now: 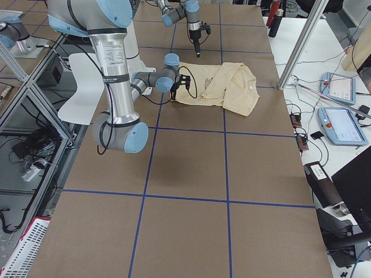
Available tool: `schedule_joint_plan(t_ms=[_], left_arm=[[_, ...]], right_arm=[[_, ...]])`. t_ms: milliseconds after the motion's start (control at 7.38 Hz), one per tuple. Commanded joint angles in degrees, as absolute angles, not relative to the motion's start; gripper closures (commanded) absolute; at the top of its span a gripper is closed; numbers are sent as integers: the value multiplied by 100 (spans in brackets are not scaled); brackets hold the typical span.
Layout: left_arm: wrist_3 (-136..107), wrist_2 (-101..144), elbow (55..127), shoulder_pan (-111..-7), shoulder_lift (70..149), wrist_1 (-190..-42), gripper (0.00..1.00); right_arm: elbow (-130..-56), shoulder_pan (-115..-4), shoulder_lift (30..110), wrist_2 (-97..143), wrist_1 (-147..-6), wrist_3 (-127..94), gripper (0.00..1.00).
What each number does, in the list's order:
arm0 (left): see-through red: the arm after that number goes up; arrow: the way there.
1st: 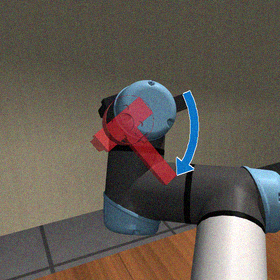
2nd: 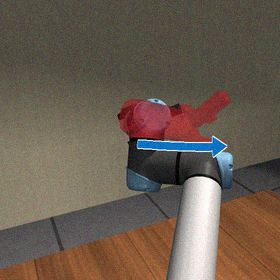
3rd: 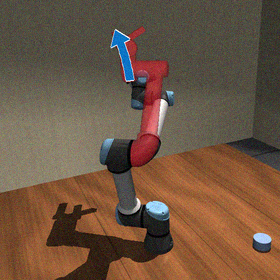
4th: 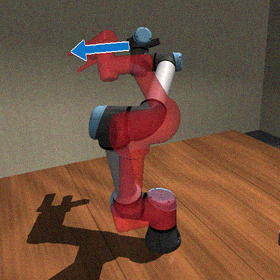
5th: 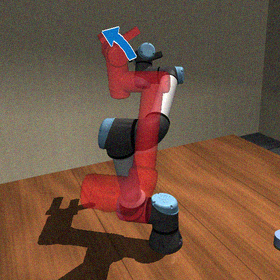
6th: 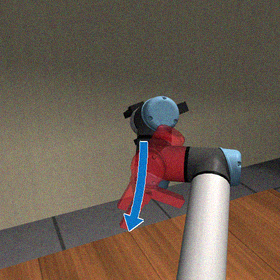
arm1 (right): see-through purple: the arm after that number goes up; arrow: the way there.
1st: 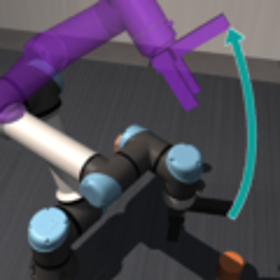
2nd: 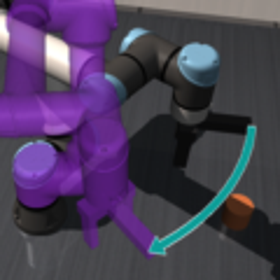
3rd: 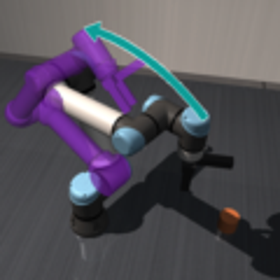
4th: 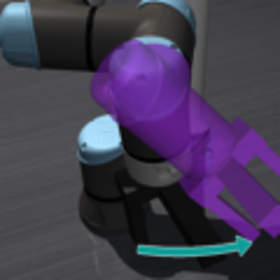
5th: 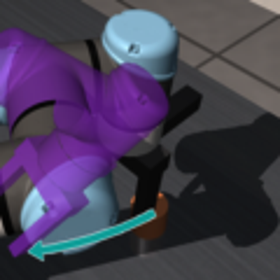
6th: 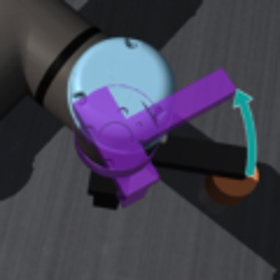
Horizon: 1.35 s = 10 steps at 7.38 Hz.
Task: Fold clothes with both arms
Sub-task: 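Lower both grippers and pinch the hem corners nearest the robot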
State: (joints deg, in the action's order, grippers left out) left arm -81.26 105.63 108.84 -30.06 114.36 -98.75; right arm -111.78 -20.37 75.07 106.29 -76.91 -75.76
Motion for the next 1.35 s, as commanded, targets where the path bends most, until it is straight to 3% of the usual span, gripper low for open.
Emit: schedule_joint_plan(t_ms=[0,271,406,542,948,1084,1219], left_arm=[[-8147,10556,10881,-2578,11373,-9327,1],[-8147,10556,10811,-2234,11233,-9316,1],[-8147,10556,10758,-2058,11215,-9308,9],[-8147,10556,10697,-2013,11224,-9308,26],[-8139,10564,10652,-1951,11250,-9308,49],[-8139,10564,10652,-1951,11250,-9308,65],[-8104,10564,10670,-1951,11259,-9308,69]], right_arm=[[-11294,-2057,7506,10635,-7682,-7576,100],[-11312,-2057,7506,10635,-7682,-7576,100],[-11312,-2074,7515,10635,-7673,-7576,100],[-11312,-2083,7506,10635,-7673,-7576,100],[-11312,-2101,7479,10635,-7673,-7576,100],[-11312,-2109,7479,10635,-7673,-7576,100],[-11312,-2118,7479,10635,-7673,-7576,100]])
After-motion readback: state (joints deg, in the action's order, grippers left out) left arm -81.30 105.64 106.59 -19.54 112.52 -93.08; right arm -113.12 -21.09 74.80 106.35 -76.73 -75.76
